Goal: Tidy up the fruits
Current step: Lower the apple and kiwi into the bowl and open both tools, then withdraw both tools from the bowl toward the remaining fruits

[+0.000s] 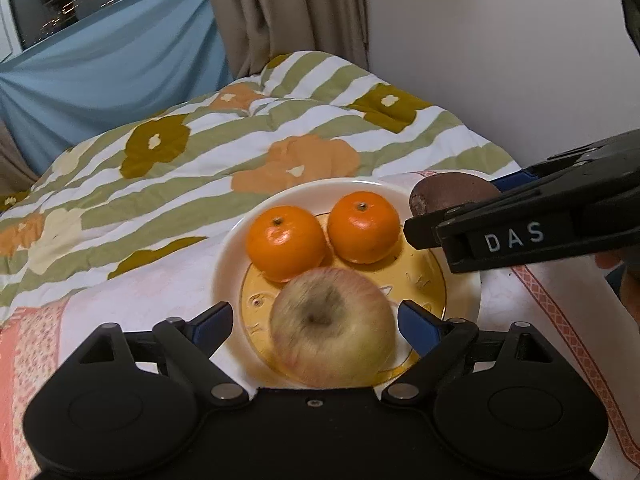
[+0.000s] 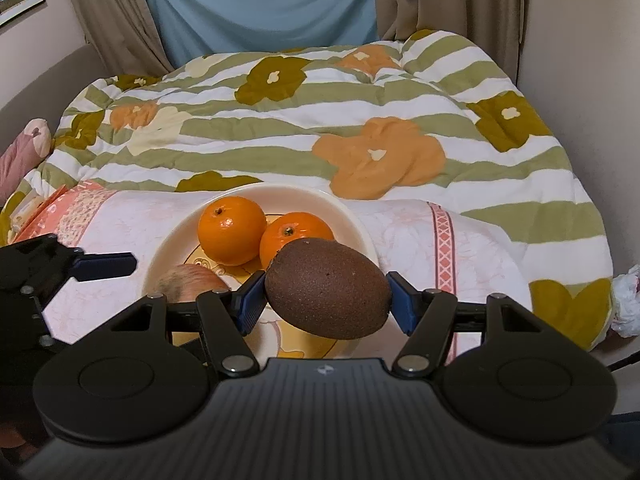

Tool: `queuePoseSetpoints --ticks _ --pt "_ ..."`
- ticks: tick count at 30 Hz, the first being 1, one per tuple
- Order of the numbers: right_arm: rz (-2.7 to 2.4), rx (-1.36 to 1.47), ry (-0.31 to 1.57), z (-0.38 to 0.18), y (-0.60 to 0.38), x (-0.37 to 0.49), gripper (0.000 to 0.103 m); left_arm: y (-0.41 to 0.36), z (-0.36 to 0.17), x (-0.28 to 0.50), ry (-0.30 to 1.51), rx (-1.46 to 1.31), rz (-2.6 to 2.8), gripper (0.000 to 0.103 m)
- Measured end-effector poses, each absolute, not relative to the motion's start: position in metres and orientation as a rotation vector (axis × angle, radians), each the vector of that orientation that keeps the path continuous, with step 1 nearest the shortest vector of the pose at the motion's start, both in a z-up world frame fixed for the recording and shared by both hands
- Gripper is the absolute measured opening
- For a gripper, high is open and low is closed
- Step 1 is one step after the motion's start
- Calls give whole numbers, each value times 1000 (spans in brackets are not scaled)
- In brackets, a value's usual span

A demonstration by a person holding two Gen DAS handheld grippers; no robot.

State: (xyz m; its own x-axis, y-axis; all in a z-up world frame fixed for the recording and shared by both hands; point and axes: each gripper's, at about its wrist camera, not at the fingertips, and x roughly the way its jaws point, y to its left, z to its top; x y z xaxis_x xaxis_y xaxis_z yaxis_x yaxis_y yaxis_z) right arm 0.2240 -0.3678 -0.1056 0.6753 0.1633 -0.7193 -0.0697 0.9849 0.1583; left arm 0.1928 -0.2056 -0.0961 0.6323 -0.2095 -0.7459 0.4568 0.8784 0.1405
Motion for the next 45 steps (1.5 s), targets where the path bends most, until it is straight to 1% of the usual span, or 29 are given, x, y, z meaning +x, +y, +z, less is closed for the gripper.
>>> queuePoseSetpoints --ticks 10,19,22,23,25,26,27,36,45 --pt "199 195 871 -123 -358 235 79 -181 -90 178 823 271 -315 93" --pt "223 199 857 -134 -359 234 79 -170 -89 171 827 259 -281 93" --pt "228 185 848 -136 -360 233 80 -170 -90 169 829 275 -276 93" --pt "232 182 838 -136 -362 232 84 -170 -90 169 830 275 -274 93" --pt "240 177 812 -134 -362 228 91 -168 -91 167 834 274 -269 93" --pt "239 174 796 -131 -361 226 98 -167 -90 166 835 276 -264 93" --pt "228 168 785 -128 -361 224 103 -167 -89 164 835 281 -260 93" --pt "185 157 745 -102 -358 198 103 -156 -74 146 812 245 -249 94" --pt "115 80 666 -55 -335 154 103 -138 -41 122 723 233 -258 94"
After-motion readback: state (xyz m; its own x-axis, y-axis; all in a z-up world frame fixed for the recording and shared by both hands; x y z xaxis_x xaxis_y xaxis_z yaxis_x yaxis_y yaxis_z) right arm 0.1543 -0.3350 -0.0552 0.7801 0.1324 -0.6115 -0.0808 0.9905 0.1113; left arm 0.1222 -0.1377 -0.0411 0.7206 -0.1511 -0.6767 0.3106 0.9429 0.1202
